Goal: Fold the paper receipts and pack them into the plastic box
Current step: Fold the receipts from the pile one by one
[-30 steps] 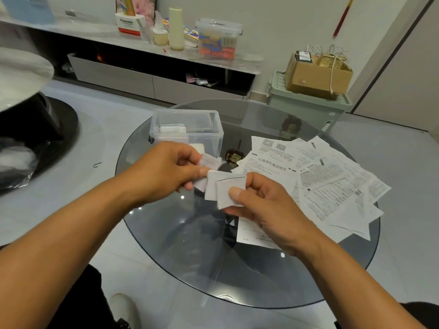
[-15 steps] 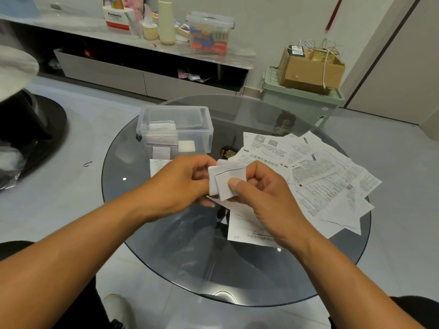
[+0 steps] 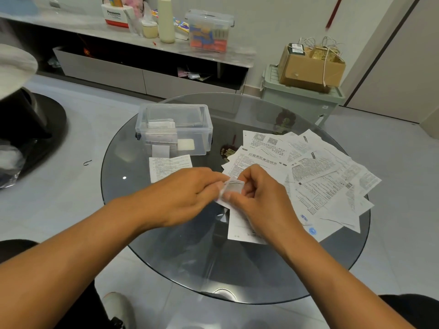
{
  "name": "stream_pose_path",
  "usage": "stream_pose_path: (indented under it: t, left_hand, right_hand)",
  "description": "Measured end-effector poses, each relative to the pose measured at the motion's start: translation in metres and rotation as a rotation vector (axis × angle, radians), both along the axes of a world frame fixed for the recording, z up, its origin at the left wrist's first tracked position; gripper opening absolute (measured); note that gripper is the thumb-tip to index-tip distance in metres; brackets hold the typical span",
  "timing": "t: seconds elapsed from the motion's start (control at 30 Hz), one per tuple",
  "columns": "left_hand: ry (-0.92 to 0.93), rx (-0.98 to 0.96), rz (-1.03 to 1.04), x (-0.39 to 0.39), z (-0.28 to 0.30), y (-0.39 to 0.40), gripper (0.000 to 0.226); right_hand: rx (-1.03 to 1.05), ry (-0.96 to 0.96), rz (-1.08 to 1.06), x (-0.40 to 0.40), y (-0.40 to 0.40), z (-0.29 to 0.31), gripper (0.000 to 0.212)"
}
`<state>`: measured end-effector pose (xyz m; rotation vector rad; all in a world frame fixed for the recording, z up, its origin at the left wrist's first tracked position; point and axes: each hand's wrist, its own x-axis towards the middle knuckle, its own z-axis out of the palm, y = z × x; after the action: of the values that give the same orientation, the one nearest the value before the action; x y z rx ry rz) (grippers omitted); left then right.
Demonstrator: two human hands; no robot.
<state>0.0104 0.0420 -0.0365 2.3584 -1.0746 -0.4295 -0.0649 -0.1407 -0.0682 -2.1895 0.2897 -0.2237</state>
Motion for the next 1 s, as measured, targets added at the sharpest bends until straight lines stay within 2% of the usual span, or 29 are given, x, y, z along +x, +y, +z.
stream_pose_path:
  t: [0.1, 0.23, 0.33, 0.4, 0.47, 0.53, 0.6, 0.67, 0.73, 0.8, 0.93, 1.0]
  left_hand:
    - [0.050, -0.003, 0.020, -0.003, -0.003, -0.002, 0.041]
    - [-0.199, 0.096, 0.017, 0.003, -0.017, -0.009, 0.026]
    - [-0.250, 0.143, 0.000, -0.001, -0.020, -0.011, 0.016]
    - [-0.207, 0.142, 0.019, -0.005, -0.012, -0.009, 0.023]
    - [-0.123, 0.057, 0.189, 0.001, 0.002, -0.005, 0.035]
    - [-0.209, 0.049, 0.418, 0.016, 0.013, 0.006, 0.039]
    - [-0.388, 0.236, 0.569, 0.031, 0.016, 0.020, 0.041]
    - [-0.402, 0.461, 0.622, 0.036, 0.011, 0.029, 0.052]
    - [-0.365, 0.554, 0.623, 0.037, 0.005, 0.031, 0.062]
    - [-0.301, 0.502, 0.629, 0.039, 0.004, 0.030, 0.065]
    - [-0.032, 0.262, 0.629, 0.042, 0.002, 0.030, 0.062]
    - [-0.034, 0.161, 0.615, 0.038, -0.001, 0.028, 0.063]
  right_hand:
    - [-0.096, 0.035, 0.017, -0.001, 0.001, 0.001, 0.031]
    - [-0.220, 0.001, 0.098, -0.003, -0.001, -0.002, 0.050]
    - [-0.536, -0.089, 0.167, -0.005, 0.001, -0.002, 0.036]
    - [-0.601, -0.033, 0.215, -0.002, 0.002, -0.001, 0.029]
    - [-0.618, -0.010, 0.240, 0.001, 0.000, -0.002, 0.021]
    - [-0.543, -0.058, 0.217, 0.002, -0.001, -0.003, 0.020]
    - [-0.431, -0.053, 0.199, 0.001, -0.004, -0.003, 0.017]
    - [-0.391, -0.024, 0.191, 0.000, -0.005, -0.002, 0.017]
    - [-0.328, -0.012, 0.167, 0.001, -0.006, -0.002, 0.020]
    - [-0.211, -0.010, 0.123, 0.000, -0.006, -0.002, 0.021]
    - [-0.074, -0.052, 0.030, 0.001, -0.007, -0.003, 0.022]
    - [-0.031, -0.071, 0.001, 0.002, -0.008, -0.003, 0.022]
